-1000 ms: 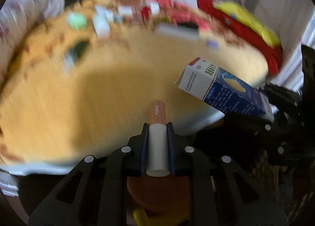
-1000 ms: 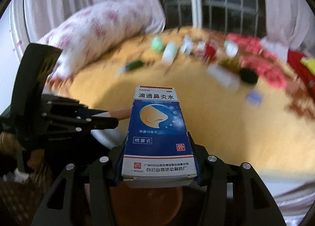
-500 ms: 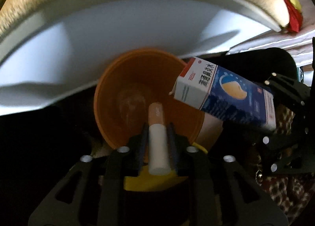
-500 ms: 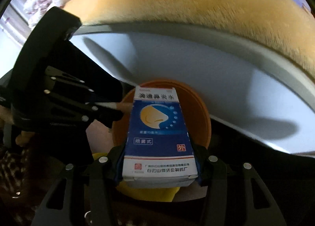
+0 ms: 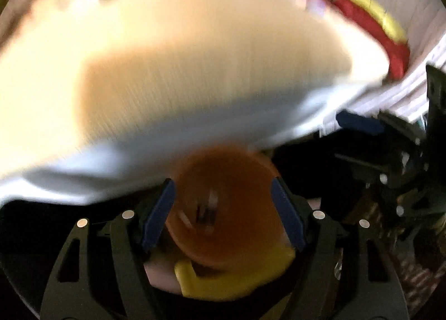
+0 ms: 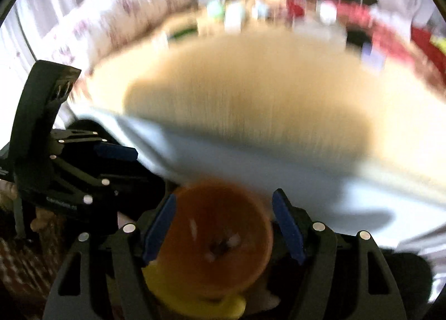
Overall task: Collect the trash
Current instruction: 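Lower both tools to the orange bin and open them to drop the items, then grasp the dark green spray bottle with the left tool while the right tool grasps the white tube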
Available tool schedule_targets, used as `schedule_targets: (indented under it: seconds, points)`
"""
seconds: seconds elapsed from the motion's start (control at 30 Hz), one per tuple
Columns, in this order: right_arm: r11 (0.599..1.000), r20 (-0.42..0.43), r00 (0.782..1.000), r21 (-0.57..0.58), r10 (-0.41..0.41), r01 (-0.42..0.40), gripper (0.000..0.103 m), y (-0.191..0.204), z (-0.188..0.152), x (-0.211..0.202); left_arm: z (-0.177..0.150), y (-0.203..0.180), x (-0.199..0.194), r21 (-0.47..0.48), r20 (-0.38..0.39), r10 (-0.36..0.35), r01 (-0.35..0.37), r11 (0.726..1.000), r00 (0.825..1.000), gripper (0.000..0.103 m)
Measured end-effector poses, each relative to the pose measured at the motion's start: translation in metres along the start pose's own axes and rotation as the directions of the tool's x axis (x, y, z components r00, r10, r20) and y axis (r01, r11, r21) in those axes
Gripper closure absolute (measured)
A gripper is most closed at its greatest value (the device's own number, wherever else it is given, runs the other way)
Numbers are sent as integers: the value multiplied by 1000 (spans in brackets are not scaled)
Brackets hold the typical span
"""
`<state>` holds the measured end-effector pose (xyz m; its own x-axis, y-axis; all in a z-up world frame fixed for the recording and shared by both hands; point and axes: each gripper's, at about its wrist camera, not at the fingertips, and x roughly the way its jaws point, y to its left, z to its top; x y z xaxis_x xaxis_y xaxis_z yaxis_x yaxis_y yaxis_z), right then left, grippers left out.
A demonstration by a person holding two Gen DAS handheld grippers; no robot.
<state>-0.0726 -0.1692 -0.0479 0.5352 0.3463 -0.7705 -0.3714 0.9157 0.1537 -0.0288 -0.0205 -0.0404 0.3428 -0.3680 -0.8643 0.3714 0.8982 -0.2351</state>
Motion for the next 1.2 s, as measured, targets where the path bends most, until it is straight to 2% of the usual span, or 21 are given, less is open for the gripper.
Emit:
schedule_targets:
  seconds: [0.07,0.1,0.17,0.23,0.3,0.37,0.43,0.53,0.6,0.83,0.9,0.93,0.97,1.03,1.2]
  points:
    - [1000,132,991,-4,-11,11,25,0,17,-19,24,9,-28,-14,136,44,-43,999,990,29]
    - [1000,183,983,-6,-13,14,23,2,22,-24,31,10,-33,-25,169,64,-61,998,984,27]
    - [1000,272,962,-14,-20,24,20,2,38,-38,54,23,-48,-59,255,123,-111,992,959,21]
    - [998,348,936,-27,-46,59,16,1,54,-49,73,44,-57,-99,297,176,-154,983,938,19]
    - [997,386,921,-32,-53,71,13,-2,65,-54,88,57,-58,-115,325,213,-185,976,922,17]
    - [997,403,914,-30,-54,73,13,-8,72,-57,101,68,-53,-116,329,265,-240,964,906,16]
    - [997,407,912,-27,-50,67,11,-7,78,-58,116,70,-35,-104,313,305,-286,952,900,16]
    - [998,414,909,-25,-42,57,9,-7,77,-57,132,76,-18,-101,278,332,-316,943,901,16]
    - [998,420,907,-24,-38,53,8,-9,76,-54,140,84,-7,-104,246,323,-306,946,914,16]
    - [999,417,907,5,-50,53,8,-16,74,-45,144,94,22,-150,191,314,-288,946,930,17]
    - [999,417,908,17,-48,45,11,-19,74,-44,142,96,25,-159,187,316,-289,944,930,39]
    - [999,404,914,19,-46,42,16,-21,75,-40,139,97,24,-164,200,315,-285,944,928,56]
    - [999,390,919,16,-48,46,17,-21,75,-38,136,98,20,-176,217,305,-271,947,927,66]
    - [998,367,928,2,-61,65,27,-19,76,-31,131,101,13,-195,238,287,-244,950,928,66]
    - [993,330,939,-32,-100,117,31,-14,76,-14,114,90,-2,-196,280,289,-240,951,915,66]
